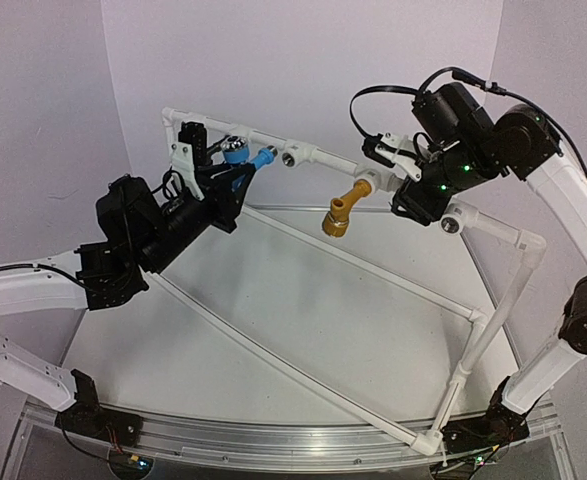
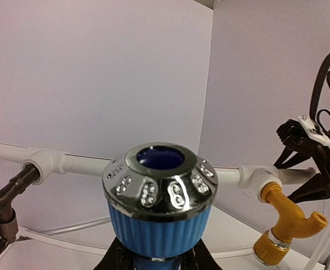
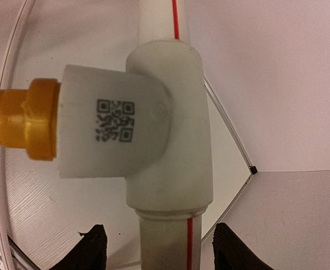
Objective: Install the water faucets
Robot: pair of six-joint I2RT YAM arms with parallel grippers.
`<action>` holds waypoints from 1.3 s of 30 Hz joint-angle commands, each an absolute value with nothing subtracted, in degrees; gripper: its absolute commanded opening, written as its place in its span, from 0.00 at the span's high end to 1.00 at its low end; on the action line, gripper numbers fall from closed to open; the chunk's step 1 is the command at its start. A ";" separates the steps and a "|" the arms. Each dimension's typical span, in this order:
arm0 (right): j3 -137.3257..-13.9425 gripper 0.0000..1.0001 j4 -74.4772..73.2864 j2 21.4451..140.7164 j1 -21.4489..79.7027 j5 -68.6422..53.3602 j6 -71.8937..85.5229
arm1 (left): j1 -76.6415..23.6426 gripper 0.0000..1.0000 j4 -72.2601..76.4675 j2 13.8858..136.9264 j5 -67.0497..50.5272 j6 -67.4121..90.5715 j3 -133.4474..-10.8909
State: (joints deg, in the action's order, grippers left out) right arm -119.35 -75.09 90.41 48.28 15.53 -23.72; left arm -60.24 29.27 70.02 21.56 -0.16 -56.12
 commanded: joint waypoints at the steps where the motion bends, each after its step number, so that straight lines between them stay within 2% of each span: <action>1: -118.82 0.42 -74.15 91.34 47.18 16.39 -23.64 | -57.35 1.00 38.18 72.24 20.37 2.85 -57.10; 10: -116.71 0.70 -71.91 91.00 46.01 13.71 -22.59 | -56.60 1.00 34.11 75.37 19.27 8.90 -59.20; 15: -115.76 0.78 -70.83 90.52 45.94 12.89 -22.34 | -56.58 1.00 33.27 76.09 19.16 9.56 -59.70; 31: -115.51 0.84 -70.06 90.00 45.96 10.89 -23.36 | -55.44 1.00 31.81 79.69 18.49 10.61 -62.85; 39: -114.17 0.91 -70.00 89.49 45.97 9.82 -24.77 | -55.11 1.00 30.68 80.18 17.31 10.90 -65.19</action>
State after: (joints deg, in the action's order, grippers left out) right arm -116.05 -70.12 90.09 46.04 13.40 -26.28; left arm -55.59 28.94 80.03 18.66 10.45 -60.41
